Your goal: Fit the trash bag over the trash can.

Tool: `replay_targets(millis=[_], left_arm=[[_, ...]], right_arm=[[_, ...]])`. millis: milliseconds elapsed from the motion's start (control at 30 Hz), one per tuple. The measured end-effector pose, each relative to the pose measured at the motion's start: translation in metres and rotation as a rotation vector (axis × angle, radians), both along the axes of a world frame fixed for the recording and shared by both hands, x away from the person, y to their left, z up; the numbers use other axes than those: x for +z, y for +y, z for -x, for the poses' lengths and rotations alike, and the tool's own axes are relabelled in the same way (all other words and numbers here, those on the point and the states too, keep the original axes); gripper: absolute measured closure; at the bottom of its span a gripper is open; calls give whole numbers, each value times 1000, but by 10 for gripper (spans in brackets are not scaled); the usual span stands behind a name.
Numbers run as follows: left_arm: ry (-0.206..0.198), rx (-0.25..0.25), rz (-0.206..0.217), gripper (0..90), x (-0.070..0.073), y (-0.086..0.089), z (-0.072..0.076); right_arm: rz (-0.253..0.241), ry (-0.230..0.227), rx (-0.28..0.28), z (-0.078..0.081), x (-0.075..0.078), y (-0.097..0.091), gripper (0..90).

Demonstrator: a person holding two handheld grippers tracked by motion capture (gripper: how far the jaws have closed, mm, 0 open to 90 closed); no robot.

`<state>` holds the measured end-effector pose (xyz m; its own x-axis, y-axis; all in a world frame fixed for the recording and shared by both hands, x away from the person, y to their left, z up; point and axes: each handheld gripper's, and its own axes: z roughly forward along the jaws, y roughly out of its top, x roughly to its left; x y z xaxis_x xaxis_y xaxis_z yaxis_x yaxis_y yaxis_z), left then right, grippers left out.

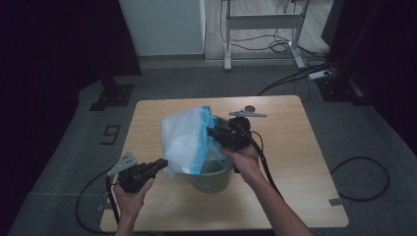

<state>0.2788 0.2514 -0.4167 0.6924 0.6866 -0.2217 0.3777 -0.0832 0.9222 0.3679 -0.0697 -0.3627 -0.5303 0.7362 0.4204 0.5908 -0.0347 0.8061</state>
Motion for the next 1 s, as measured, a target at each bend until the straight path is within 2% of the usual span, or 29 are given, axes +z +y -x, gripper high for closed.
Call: replay_targets(millis=[33, 67, 100, 133, 167, 300, 600, 833, 900, 967, 1000], left_arm=[[-1, 0, 0, 896, 0, 0, 0], [-1, 1, 0, 896, 0, 0, 0], [-1, 1, 1, 896, 0, 1, 0], [-1, 2, 3, 896, 0, 1, 0], [-2, 2, 3, 896, 0, 1, 0], [-8, 4, 4, 896, 1, 1, 1], [-6, 9, 5, 896, 0, 2, 0], [-4, 4, 4, 890, 0, 2, 0], [-3, 0, -1, 838, 1, 1, 0], [-36, 39, 11, 718, 7, 2, 4], [-51, 41, 21, 670, 12, 3, 7]], right_arm=[[-8, 7, 2, -1, -1, 0, 711], [-23, 7, 10, -1, -2, 1, 810], [-23, 7, 10, -1, -2, 1, 810], [-30, -4, 17, 0, -2, 0, 891], [-30, -4, 17, 0, -2, 0, 891], [-20, -52, 36, 4, 0, 0, 892], [11, -87, 6, 6, 2, -6, 893], [14, -107, -5, 7, 3, -11, 894], [13, -121, -5, 9, 4, -12, 895], [14, -141, -9, 11, 6, -13, 894], [13, -149, -9, 12, 7, -13, 895]])
